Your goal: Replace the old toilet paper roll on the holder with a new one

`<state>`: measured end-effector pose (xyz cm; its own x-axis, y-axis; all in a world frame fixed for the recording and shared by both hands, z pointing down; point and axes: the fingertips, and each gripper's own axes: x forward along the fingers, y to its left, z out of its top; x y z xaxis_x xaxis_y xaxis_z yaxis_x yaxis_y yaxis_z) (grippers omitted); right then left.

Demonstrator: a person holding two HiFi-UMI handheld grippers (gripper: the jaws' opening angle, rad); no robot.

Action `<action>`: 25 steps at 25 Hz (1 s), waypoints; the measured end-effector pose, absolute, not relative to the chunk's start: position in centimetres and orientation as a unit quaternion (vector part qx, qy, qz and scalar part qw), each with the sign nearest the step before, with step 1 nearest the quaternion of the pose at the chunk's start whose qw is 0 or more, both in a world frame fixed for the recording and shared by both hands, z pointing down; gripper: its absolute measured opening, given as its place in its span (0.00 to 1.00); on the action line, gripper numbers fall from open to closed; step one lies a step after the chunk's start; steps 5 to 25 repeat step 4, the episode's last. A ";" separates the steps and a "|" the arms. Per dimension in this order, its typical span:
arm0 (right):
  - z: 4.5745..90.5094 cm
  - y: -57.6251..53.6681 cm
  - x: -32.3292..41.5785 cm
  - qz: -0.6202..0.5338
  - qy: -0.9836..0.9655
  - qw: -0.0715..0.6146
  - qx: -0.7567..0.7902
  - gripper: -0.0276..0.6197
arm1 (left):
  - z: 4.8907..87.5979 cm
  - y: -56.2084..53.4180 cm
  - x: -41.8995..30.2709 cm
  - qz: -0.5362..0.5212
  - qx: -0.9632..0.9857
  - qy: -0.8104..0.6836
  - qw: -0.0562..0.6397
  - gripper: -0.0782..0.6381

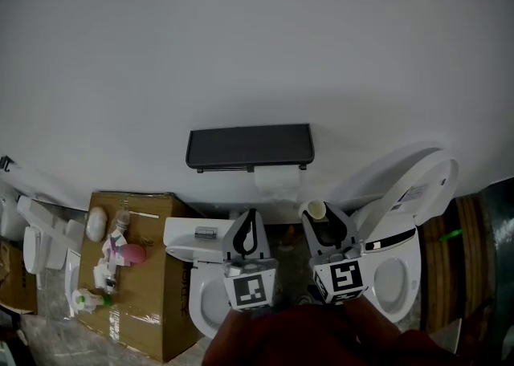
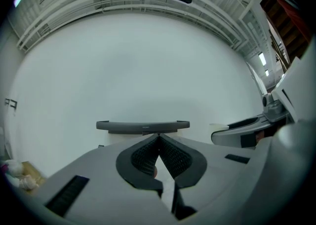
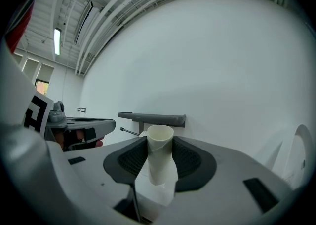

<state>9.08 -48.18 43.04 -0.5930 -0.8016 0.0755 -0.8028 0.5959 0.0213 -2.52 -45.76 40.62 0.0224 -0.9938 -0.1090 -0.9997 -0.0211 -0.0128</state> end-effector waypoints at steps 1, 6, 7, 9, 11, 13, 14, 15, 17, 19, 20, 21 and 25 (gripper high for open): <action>43.0 -48.2 9.1 0.007 -0.893 0.038 0.449 0.30 | 40.7 -45.8 -2.5 0.035 -0.713 0.699 0.042 0.13; 43.2 -48.5 9.2 0.005 -0.892 0.037 0.451 0.30 | 40.8 -45.9 -2.5 0.034 -0.712 0.700 0.041 0.13; 43.2 -48.5 9.2 0.005 -0.892 0.037 0.451 0.30 | 40.8 -45.9 -2.5 0.034 -0.712 0.700 0.041 0.13; 43.2 -48.5 9.2 0.005 -0.892 0.037 0.451 0.30 | 40.8 -45.9 -2.5 0.034 -0.712 0.700 0.041 0.13; 43.2 -48.5 9.2 0.005 -0.892 0.037 0.451 0.30 | 40.8 -45.9 -2.5 0.034 -0.712 0.700 0.041 0.13; 43.2 -48.5 9.2 0.005 -0.892 0.037 0.451 0.30 | 40.8 -45.9 -2.5 0.034 -0.712 0.700 0.041 0.13; 43.2 -48.5 9.2 0.005 -0.892 0.037 0.451 0.30 | 40.8 -45.9 -2.5 0.034 -0.712 0.700 0.041 0.13; 43.2 -48.5 9.2 0.005 -0.892 0.037 0.451 0.30 | 40.8 -45.9 -2.5 0.034 -0.712 0.700 0.041 0.13; 43.2 -48.5 9.2 0.005 -0.892 0.037 0.451 0.30 | 40.8 -45.9 -2.5 0.034 -0.712 0.700 0.041 0.13; 43.2 -48.5 9.2 0.005 -0.892 0.037 0.451 0.30 | 40.8 -45.9 -2.5 0.034 -0.712 0.700 0.041 0.13; 43.2 -48.5 9.2 0.005 -0.892 0.037 0.451 0.30 | 40.8 -45.9 -2.5 0.034 -0.712 0.700 0.041 0.13; 43.2 -48.5 9.2 0.005 -0.892 0.037 0.451 0.30 | 40.8 -45.9 -2.5 0.034 -0.712 0.700 0.041 0.13; 43.2 -48.5 9.2 0.005 -0.892 0.037 0.451 0.30 | 40.8 -45.9 -2.5 0.034 -0.712 0.700 0.041 0.13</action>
